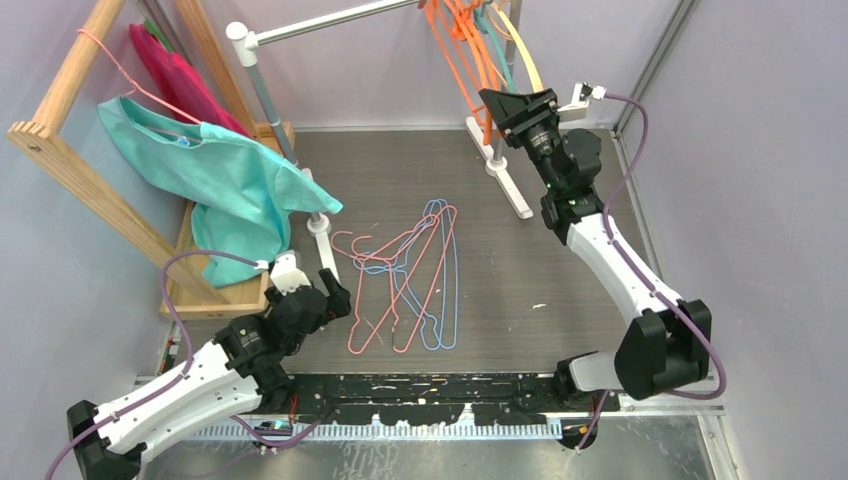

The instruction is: Organize the hangers

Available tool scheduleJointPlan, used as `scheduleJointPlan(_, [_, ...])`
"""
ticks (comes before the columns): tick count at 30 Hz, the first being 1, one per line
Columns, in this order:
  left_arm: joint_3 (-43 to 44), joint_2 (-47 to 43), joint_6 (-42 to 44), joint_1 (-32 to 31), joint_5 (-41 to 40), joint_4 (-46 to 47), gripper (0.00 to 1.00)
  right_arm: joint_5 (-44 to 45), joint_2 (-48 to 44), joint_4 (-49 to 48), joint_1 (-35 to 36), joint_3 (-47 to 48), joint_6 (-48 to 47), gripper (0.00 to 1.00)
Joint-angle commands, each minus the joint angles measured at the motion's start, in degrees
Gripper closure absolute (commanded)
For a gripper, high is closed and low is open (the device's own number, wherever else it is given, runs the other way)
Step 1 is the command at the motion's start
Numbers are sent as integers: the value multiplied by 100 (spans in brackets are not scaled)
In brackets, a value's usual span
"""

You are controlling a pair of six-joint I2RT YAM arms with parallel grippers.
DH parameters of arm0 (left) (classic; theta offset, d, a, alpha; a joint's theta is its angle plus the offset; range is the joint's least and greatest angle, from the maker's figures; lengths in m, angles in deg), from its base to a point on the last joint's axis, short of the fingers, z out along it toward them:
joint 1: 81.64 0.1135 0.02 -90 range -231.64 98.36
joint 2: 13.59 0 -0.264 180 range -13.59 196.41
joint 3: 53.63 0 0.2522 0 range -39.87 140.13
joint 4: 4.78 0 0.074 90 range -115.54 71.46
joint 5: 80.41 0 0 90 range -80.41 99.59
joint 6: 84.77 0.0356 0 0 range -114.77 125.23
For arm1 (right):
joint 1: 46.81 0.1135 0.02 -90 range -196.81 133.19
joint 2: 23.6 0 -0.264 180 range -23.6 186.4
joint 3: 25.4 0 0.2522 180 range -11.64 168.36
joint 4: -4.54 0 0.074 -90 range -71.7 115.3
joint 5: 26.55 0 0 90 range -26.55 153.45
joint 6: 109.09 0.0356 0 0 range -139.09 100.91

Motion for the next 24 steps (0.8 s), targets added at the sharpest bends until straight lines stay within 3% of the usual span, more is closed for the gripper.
scheduleJointPlan(1, [153, 34, -41, 21, -210, 96, 2, 211, -693, 418, -19, -81, -608, 39])
scheduleJointPlan(4, [134, 49, -47, 17, -205, 95, 2, 394, -1139, 972, -6, -240, -1162, 35])
scheduleJointPlan(12, [133, 265, -58, 20, -253, 25, 2, 1945, -2525, 2997, 323, -979, -3098, 32])
scheduleJointPlan(19, [133, 494, -73, 20, -214, 67, 2, 2545, -3245, 3912, 742, -1712, -3397, 33])
scheduleJointPlan(24, [171, 757, -72, 24, -134, 63, 2, 2870, -3140, 4279, 1896, -2062, -3381, 37])
